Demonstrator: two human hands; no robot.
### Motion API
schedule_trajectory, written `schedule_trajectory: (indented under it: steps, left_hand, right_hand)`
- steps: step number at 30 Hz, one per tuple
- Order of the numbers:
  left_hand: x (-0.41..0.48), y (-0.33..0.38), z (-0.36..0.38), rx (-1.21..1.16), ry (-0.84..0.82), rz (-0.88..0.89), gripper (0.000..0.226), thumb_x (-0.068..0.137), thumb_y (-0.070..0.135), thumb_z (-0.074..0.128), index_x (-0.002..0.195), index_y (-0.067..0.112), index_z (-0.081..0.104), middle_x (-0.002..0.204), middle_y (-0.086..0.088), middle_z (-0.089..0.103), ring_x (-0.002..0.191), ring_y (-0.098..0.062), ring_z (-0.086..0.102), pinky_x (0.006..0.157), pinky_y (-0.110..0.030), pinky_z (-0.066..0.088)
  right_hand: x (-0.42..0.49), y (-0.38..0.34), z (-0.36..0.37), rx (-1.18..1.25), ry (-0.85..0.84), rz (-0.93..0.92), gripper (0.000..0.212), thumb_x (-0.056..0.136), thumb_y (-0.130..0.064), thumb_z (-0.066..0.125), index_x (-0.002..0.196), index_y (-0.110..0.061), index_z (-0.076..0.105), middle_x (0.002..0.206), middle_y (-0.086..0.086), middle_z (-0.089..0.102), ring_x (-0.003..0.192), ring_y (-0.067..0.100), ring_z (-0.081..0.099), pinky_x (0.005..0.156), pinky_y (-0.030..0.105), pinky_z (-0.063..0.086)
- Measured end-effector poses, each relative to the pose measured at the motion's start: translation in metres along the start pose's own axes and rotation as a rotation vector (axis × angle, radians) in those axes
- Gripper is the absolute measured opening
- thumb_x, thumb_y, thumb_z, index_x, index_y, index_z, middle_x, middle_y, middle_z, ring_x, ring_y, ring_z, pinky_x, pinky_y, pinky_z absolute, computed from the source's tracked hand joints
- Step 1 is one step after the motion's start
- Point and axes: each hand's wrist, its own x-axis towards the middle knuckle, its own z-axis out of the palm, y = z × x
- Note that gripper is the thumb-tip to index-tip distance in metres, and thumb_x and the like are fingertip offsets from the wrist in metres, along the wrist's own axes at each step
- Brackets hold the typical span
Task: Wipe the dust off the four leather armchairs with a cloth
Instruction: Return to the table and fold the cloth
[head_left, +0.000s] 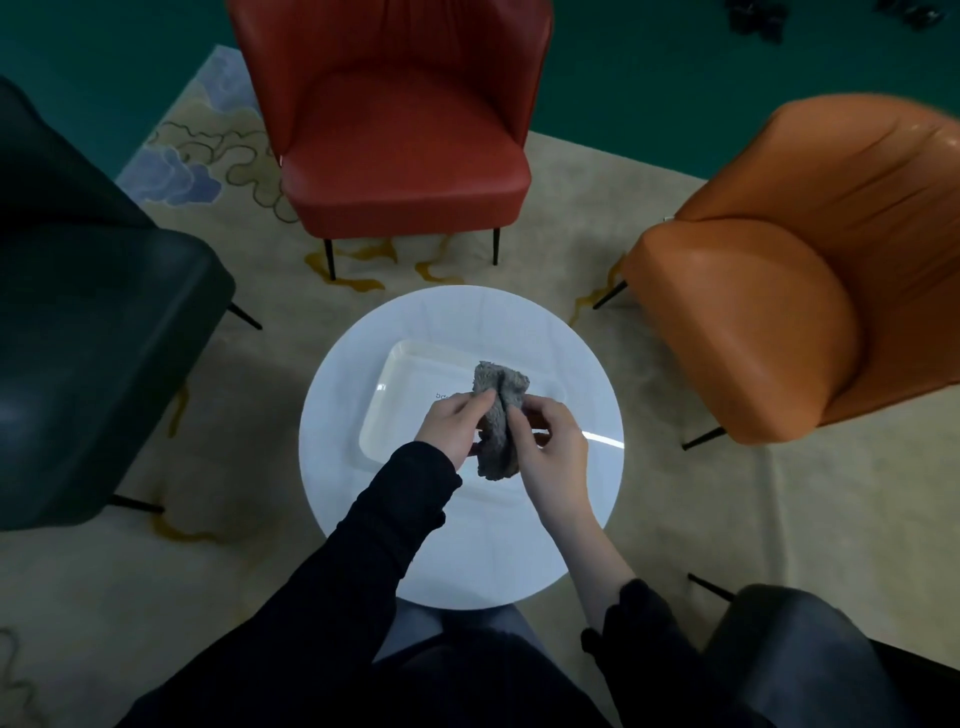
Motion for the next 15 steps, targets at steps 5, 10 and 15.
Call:
schedule_trajectory:
  steps: [5, 10, 15]
  left_hand:
    - [0.007, -0.001, 0.000, 0.061, 0.028, 0.051, 0.031, 0.102, 0.016, 0.046, 0.077, 0.011, 0.064, 0.080, -0.005, 0.064, 0.078, -0.018, 0.059, 0.082, -0.032, 0.051]
    - [0.013, -0.001, -0.003, 0.016, 0.026, 0.030, 0.030, 0.101, 0.013, 0.046, 0.077, 0.010, 0.063, 0.080, -0.007, 0.064, 0.079, -0.022, 0.058, 0.087, -0.039, 0.050]
    - [0.013, 0.005, -0.011, -0.106, -0.039, -0.023, 0.024, 0.101, 0.013, 0.046, 0.088, 0.004, 0.063, 0.087, -0.013, 0.061, 0.077, -0.021, 0.060, 0.070, -0.028, 0.053]
  right_hand:
    - [0.010, -0.004, 0.003, 0.038, -0.040, 0.051, 0.020, 0.101, -0.014, 0.040, 0.098, -0.016, 0.059, 0.076, 0.009, 0.063, 0.052, 0.022, 0.058, 0.045, 0.029, 0.046]
    - [0.018, -0.009, 0.002, 0.019, -0.095, 0.066, 0.023, 0.102, -0.011, 0.035, 0.095, -0.014, 0.056, 0.069, 0.011, 0.061, 0.045, 0.016, 0.058, 0.039, 0.027, 0.045]
    - [0.027, -0.007, -0.002, 0.062, -0.161, 0.117, 0.023, 0.101, -0.012, 0.040, 0.099, -0.007, 0.062, 0.075, 0.012, 0.062, 0.045, 0.008, 0.055, 0.037, 0.022, 0.041]
